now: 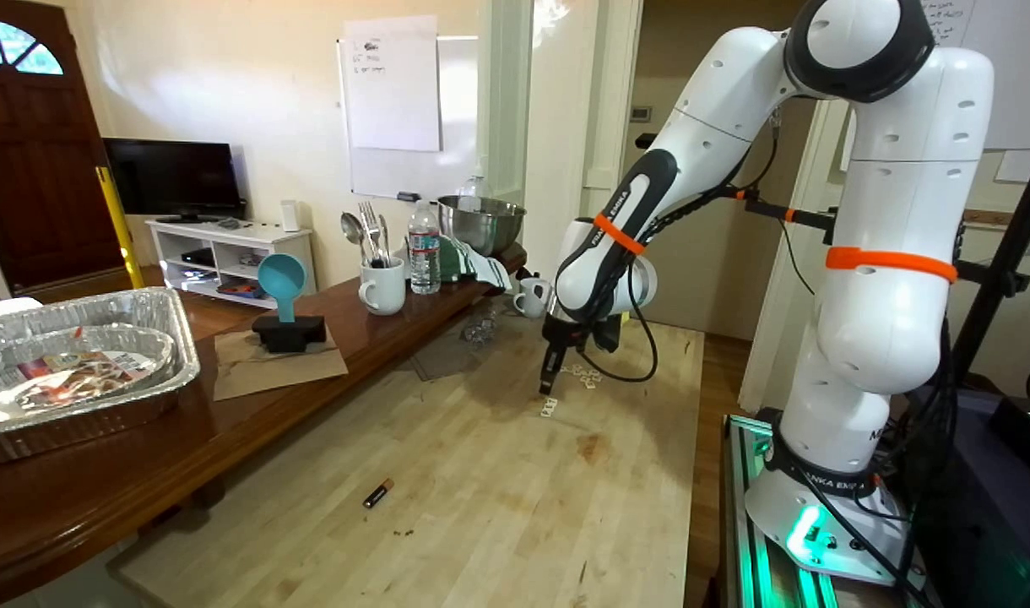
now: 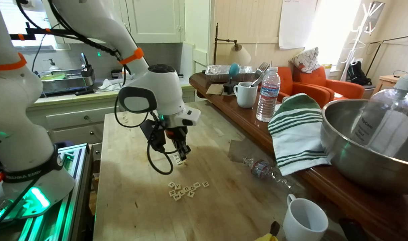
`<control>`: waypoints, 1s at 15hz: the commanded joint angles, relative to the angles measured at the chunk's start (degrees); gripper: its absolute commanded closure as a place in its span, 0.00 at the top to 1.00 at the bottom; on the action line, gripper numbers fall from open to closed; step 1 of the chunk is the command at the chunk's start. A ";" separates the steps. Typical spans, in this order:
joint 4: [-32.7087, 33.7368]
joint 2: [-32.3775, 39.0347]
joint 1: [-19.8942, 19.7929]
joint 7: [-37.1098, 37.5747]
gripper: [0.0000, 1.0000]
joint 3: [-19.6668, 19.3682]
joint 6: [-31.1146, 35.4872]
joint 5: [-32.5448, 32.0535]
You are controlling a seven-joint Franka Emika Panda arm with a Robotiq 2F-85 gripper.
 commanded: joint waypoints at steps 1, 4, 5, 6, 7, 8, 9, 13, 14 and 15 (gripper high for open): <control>-1.57 -2.81 -0.12 -1.62 0.00 0.40 -0.45 2.00; -2.25 -4.27 0.05 -0.38 0.00 0.14 -1.37 0.86; -2.57 -4.84 0.08 0.05 0.26 0.08 -1.88 0.48; -3.06 -5.55 0.12 0.51 0.27 0.05 -2.24 -0.06; -3.55 -6.38 0.13 0.77 0.33 0.06 -3.23 -0.27; -4.28 -7.19 0.13 1.66 0.40 0.08 -3.53 -1.10; -4.76 -7.97 0.09 2.14 0.47 0.14 -4.48 -1.50; -2.45 -8.25 1.65 5.09 0.77 -1.41 -8.76 -3.72; -2.31 -8.74 1.84 5.84 0.84 -1.52 -9.93 -4.24; -2.23 -9.23 2.07 6.53 0.92 -1.56 -10.39 -4.66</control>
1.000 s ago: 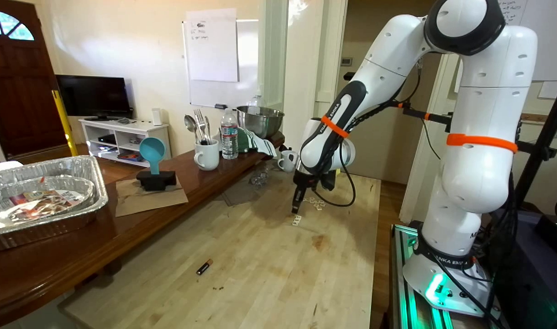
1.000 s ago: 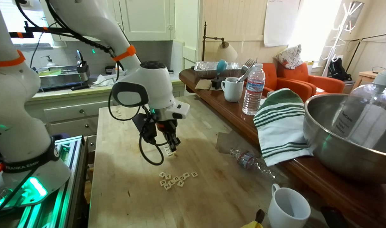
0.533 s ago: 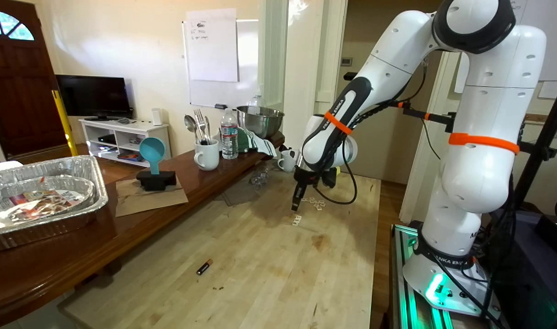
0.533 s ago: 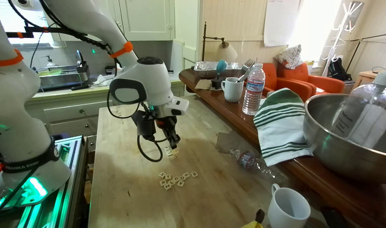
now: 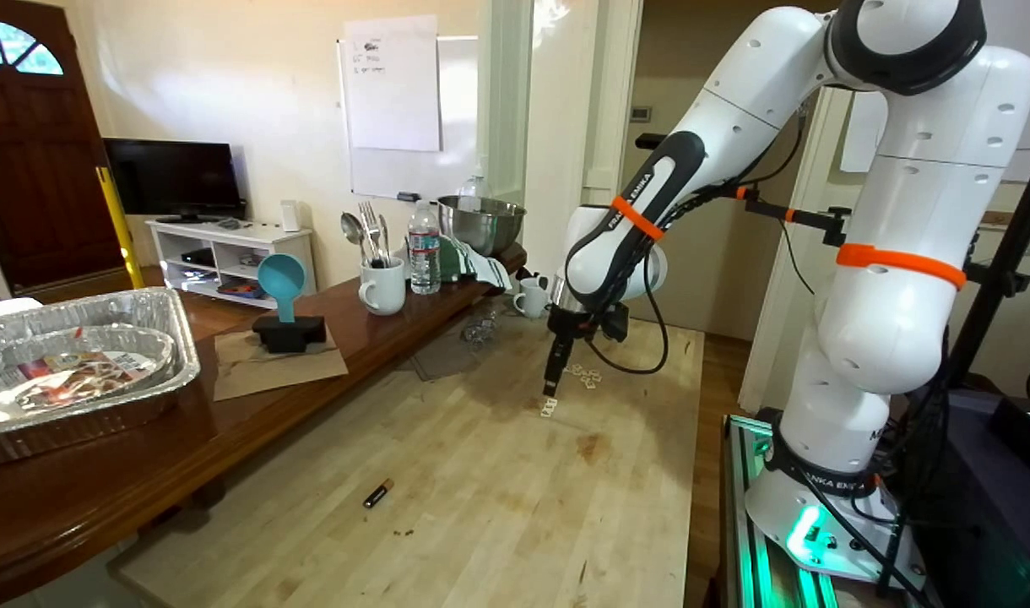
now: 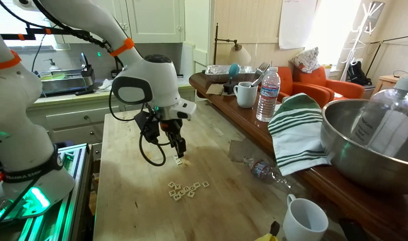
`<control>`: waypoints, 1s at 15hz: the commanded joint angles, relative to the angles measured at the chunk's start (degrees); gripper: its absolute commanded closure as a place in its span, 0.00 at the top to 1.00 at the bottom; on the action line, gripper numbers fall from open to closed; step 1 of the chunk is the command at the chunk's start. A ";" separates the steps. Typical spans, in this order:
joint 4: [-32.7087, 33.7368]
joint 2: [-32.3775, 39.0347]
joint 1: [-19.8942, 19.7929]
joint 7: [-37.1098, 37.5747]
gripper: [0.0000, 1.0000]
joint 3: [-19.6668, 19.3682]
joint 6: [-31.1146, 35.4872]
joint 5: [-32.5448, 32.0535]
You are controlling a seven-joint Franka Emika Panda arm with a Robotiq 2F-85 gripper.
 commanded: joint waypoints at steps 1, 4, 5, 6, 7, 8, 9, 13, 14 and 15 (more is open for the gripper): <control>-0.38 -3.39 1.65 4.14 0.98 -1.27 -4.70 -3.05; -0.21 -4.64 2.22 6.47 1.00 -1.35 -6.45 -4.77; -0.36 -5.33 2.41 6.82 1.00 -1.37 -7.10 -5.34; -0.38 -5.76 2.41 7.84 1.00 -1.32 -7.52 -6.17; -0.39 -6.29 2.51 8.42 1.00 -1.33 -8.13 -6.69; -0.44 -6.77 2.48 9.36 1.00 -1.28 -8.55 -7.45; -0.43 -7.17 2.47 10.16 1.00 -1.26 -8.88 -8.15; -0.40 -9.18 2.67 12.67 1.00 -1.28 -11.47 -9.60; 0.09 -6.94 3.22 10.60 1.00 -1.97 -8.64 -8.38; 0.09 -7.38 3.26 10.97 1.00 -1.96 -9.28 -8.52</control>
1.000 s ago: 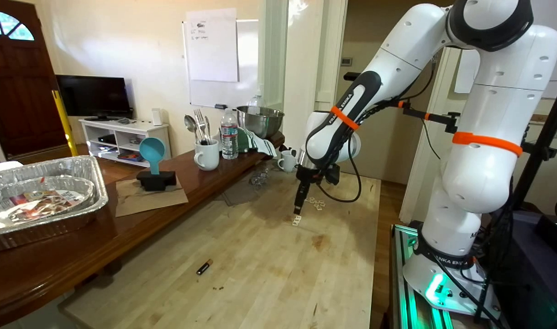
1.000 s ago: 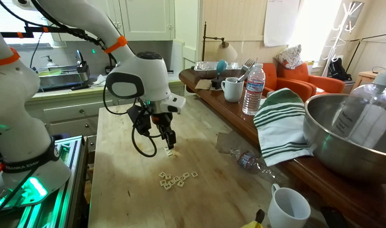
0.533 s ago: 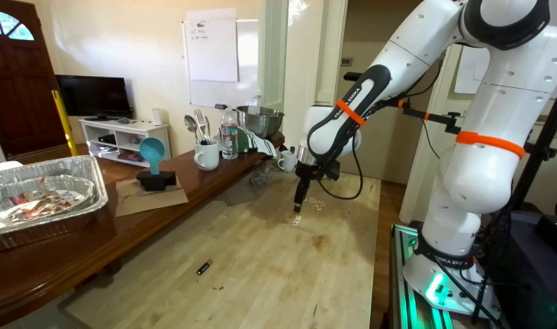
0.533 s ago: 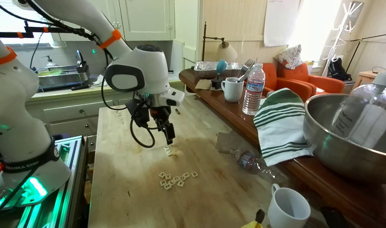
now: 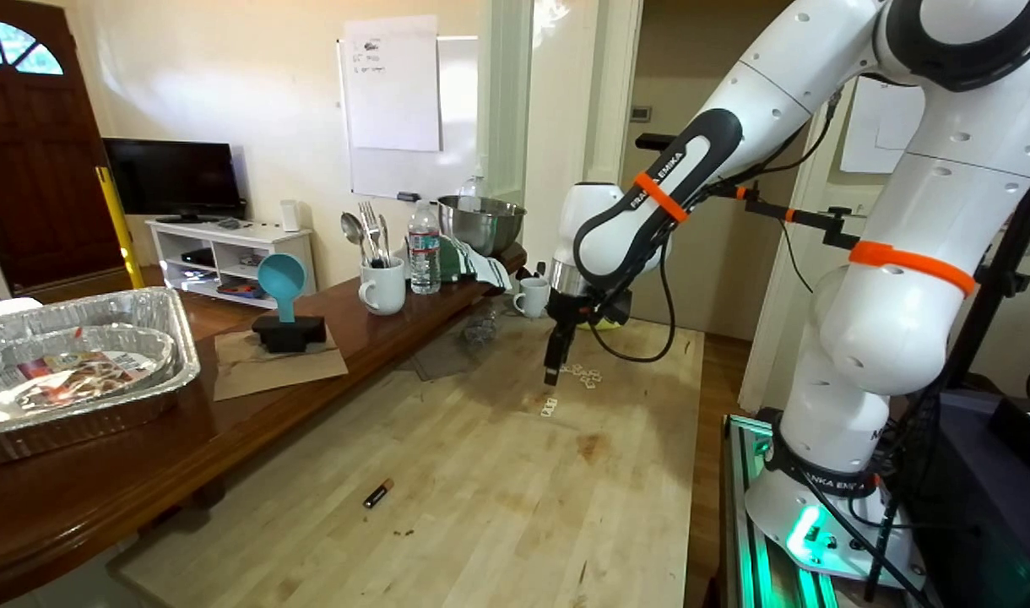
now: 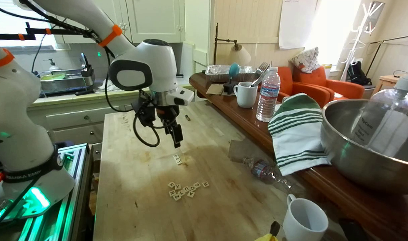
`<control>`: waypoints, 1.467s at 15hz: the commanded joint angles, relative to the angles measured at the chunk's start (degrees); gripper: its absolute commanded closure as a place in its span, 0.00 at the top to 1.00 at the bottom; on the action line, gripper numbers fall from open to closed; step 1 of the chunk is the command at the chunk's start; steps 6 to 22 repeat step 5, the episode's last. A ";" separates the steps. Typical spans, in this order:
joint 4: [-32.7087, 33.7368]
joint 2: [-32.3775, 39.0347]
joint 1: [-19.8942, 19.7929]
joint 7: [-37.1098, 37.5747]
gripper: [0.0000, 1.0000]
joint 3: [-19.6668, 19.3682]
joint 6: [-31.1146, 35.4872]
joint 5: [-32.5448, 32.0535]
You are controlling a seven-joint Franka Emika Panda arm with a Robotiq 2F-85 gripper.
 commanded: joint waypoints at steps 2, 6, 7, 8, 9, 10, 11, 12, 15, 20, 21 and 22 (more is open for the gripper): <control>0.01 -0.59 1.38 0.71 1.00 -1.46 -0.58 -0.76; 0.00 -0.72 1.38 0.85 1.00 -1.47 -0.64 -0.84; 0.00 -0.72 1.38 0.85 1.00 -1.47 -0.64 -0.84; 0.00 -0.72 1.38 0.85 1.00 -1.47 -0.64 -0.84; 0.00 -0.72 1.38 0.85 1.00 -1.47 -0.64 -0.84; 0.00 -0.72 1.38 0.85 1.00 -1.47 -0.64 -0.84; 0.00 -0.72 1.38 0.85 1.00 -1.47 -0.64 -0.84; 0.00 -0.72 1.38 0.85 1.00 -1.47 -0.64 -0.84; 0.00 -0.72 1.38 0.85 1.00 -1.47 -0.64 -0.84; 0.00 -0.72 1.38 0.85 1.00 -1.47 -0.64 -0.84; 0.00 -0.72 1.38 0.85 1.00 -1.47 -0.64 -0.84; 0.00 -0.72 1.38 0.85 1.00 -1.47 -0.64 -0.84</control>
